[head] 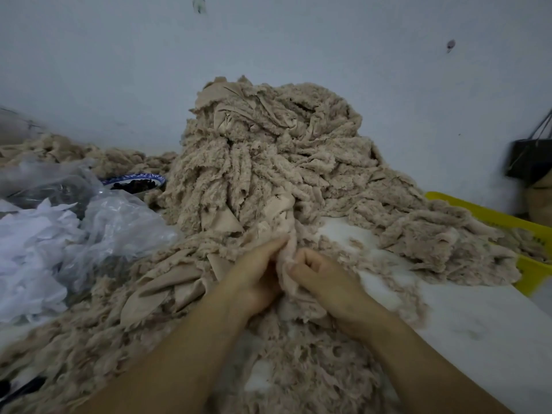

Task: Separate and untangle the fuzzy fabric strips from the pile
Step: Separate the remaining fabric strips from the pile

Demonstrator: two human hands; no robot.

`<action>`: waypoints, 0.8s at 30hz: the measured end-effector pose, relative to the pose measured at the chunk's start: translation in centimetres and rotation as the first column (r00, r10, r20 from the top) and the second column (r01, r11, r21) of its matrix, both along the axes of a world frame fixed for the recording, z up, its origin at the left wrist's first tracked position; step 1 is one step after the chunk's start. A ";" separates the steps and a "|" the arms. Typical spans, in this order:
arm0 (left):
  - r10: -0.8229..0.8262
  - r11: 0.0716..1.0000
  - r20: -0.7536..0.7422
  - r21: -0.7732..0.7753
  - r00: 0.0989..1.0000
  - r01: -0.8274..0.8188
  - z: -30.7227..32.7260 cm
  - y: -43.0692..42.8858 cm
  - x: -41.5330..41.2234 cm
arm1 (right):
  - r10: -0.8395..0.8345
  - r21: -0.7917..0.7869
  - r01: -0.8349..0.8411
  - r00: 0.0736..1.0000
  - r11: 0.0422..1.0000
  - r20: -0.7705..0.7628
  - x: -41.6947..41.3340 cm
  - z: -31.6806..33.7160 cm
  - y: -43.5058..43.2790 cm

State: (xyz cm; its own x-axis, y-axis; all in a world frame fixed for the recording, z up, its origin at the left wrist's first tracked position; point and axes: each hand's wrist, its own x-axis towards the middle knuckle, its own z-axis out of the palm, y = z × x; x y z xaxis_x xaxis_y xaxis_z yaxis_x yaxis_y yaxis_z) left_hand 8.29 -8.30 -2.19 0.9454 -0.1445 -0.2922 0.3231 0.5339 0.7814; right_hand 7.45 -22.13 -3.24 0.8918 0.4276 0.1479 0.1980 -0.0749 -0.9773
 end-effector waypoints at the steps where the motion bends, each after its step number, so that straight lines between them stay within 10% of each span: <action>1: 0.046 0.994 -0.046 -0.098 0.998 -0.050 0.1 0.5 0.3 | 0.030 -0.046 -0.029 1.000 0.999 0.011 -0.1 0.0 0.1; 13: 0.073 0.941 0.064 -0.335 0.995 -0.048 0.3 1.6 0.6 | -0.257 -0.115 0.271 0.958 0.956 0.126 1.3 -0.7 -1.8; 19: 0.181 0.983 0.196 0.002 0.964 -0.185 -0.2 0.5 0.3 | -0.526 -0.010 0.537 0.830 0.843 0.186 2.0 -0.5 -2.3; 24: 0.001 0.985 0.322 0.165 0.947 -0.057 -0.9 -1.2 -0.5 | -0.368 -0.153 0.433 0.870 0.888 0.328 1.8 -0.8 -1.2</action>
State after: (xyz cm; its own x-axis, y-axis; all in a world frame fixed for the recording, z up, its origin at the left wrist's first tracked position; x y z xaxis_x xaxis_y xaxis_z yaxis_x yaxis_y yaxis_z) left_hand 7.81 -9.46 -3.05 0.9958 -0.0907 0.0078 0.0283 0.3896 0.9206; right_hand 9.25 -23.35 -4.04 0.9264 0.0922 0.3652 0.3696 -0.4085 -0.8346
